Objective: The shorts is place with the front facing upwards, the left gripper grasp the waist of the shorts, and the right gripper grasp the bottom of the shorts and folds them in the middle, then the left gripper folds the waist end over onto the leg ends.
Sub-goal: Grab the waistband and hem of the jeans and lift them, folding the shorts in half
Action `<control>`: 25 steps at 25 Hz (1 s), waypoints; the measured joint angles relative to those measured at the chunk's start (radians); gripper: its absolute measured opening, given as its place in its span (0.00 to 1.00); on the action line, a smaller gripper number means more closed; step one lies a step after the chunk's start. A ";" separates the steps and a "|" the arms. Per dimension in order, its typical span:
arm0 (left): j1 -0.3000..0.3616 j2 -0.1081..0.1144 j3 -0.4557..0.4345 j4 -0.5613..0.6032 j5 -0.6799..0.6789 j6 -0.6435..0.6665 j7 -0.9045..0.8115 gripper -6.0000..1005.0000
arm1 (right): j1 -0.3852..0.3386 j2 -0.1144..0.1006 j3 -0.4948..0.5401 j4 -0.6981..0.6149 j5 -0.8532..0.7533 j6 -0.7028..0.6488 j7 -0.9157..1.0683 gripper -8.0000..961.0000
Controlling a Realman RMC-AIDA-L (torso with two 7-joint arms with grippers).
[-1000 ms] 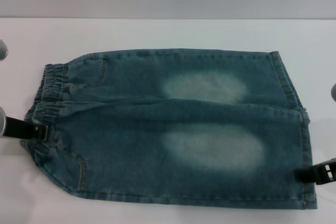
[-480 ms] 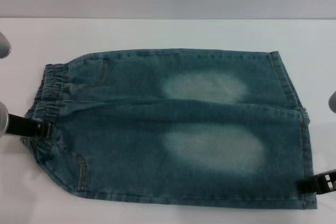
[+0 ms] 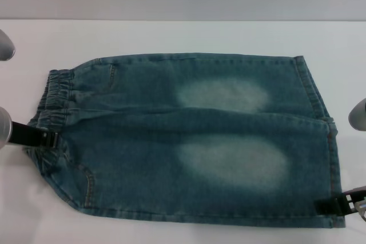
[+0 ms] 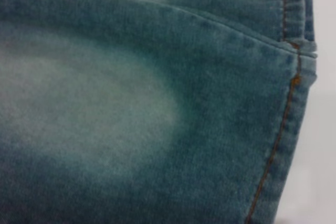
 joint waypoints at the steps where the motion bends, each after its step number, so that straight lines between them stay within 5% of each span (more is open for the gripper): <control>1: -0.001 0.000 0.000 0.000 0.000 0.000 0.000 0.09 | 0.000 0.000 -0.002 0.000 0.000 -0.002 0.000 0.79; 25: -0.006 0.000 0.001 0.000 -0.001 -0.003 0.002 0.09 | 0.028 -0.001 -0.007 -0.057 0.003 -0.002 0.000 0.76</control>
